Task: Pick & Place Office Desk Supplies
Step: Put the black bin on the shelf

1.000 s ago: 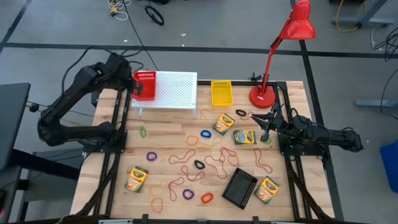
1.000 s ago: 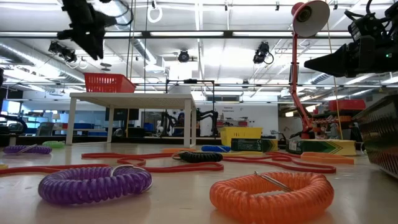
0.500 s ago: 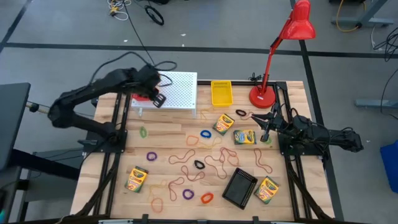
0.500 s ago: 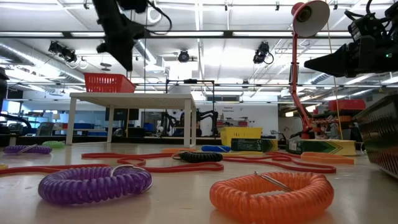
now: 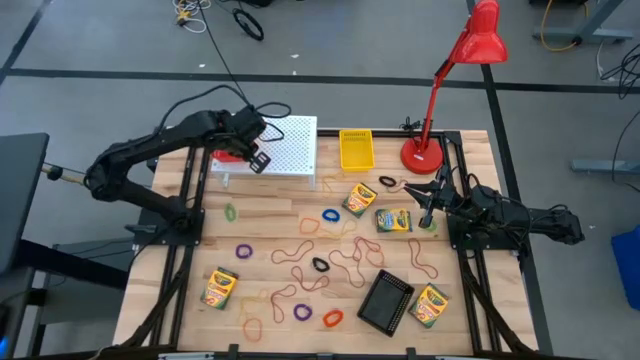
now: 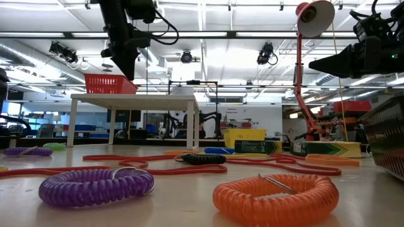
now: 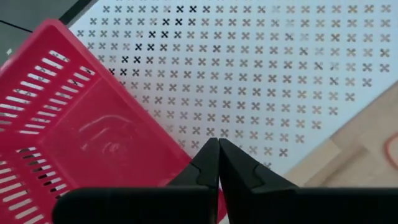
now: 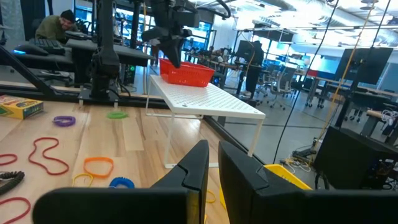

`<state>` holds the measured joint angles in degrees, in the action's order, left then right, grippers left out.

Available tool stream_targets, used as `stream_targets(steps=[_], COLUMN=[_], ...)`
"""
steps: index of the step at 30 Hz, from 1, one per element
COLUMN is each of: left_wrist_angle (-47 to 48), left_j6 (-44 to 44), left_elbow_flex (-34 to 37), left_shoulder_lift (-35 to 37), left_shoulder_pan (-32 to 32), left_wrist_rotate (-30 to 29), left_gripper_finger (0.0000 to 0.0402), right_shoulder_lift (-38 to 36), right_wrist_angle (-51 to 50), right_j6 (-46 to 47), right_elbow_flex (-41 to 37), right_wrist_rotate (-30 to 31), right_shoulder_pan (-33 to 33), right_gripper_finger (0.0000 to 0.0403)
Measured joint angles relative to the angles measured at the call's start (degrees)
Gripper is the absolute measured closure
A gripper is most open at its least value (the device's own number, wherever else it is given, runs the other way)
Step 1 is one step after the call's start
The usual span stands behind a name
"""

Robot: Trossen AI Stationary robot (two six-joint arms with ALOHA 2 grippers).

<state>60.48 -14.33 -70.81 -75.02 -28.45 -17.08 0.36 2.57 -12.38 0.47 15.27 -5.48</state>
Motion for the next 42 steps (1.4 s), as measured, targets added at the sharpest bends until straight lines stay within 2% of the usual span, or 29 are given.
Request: stream_targets(steps=[6,12,15,17,20,22,27,30,33,36,42], left_wrist_angle=[0.8,1.7,0.7,-3.4,-15.3,-24.4,-51.5,-67.7,-82.5,-93.2,-105.2], left_j6=[-0.7,-1.2,-1.9,-2.3,0.3,3.0,9.4,11.2,11.3,11.3,10.9], left_elbow_flex=[0.0,0.0,0.1,1.3,5.8,10.0,23.1,31.4,39.2,45.3,52.4], left_shoulder_lift=[0.1,0.9,2.5,4.1,6.9,8.6,10.7,10.5,9.8,9.0,8.3], left_shoulder_pan=[0.6,4.2,9.3,14.0,20.3,23.6,28.2,28.5,28.4,28.5,28.5], left_wrist_rotate=[0.4,-1.3,-5.8,-10.6,-12.3,-10.6,-0.1,7.0,10.8,11.5,11.5], left_gripper_finger=[0.0392,0.0392,0.0392,0.0392,0.0392,0.0392,0.0393,0.0393,0.0393,0.0393,0.0393], right_shoulder_lift=[0.0,0.0,0.0,0.0,0.0,0.0,0.0,0.0,0.0,0.0,0.0], right_wrist_angle=[0.0,0.0,0.0,0.0,0.0,0.0,0.0,0.0,0.0,0.0,0.0], right_j6=[0.0,0.0,0.0,0.0,0.0,0.0,0.0,0.0,0.0,0.0,0.0], right_elbow_flex=[0.0,0.0,0.0,0.0,0.0,0.0,0.0,0.0,0.0,0.0,0.0], right_wrist_rotate=[0.0,0.0,0.0,0.0,0.0,0.0,0.0,0.0,0.0,0.0,0.1], right_shoulder_pan=[0.0,0.0,0.0,0.0,0.0,0.0,0.0,0.0,0.0,0.0,0.0], right_gripper_finger=[0.0355,0.0355,0.0355,0.0355,0.0355,0.0355,0.0355,0.0355,0.0355,0.0355,0.0355])
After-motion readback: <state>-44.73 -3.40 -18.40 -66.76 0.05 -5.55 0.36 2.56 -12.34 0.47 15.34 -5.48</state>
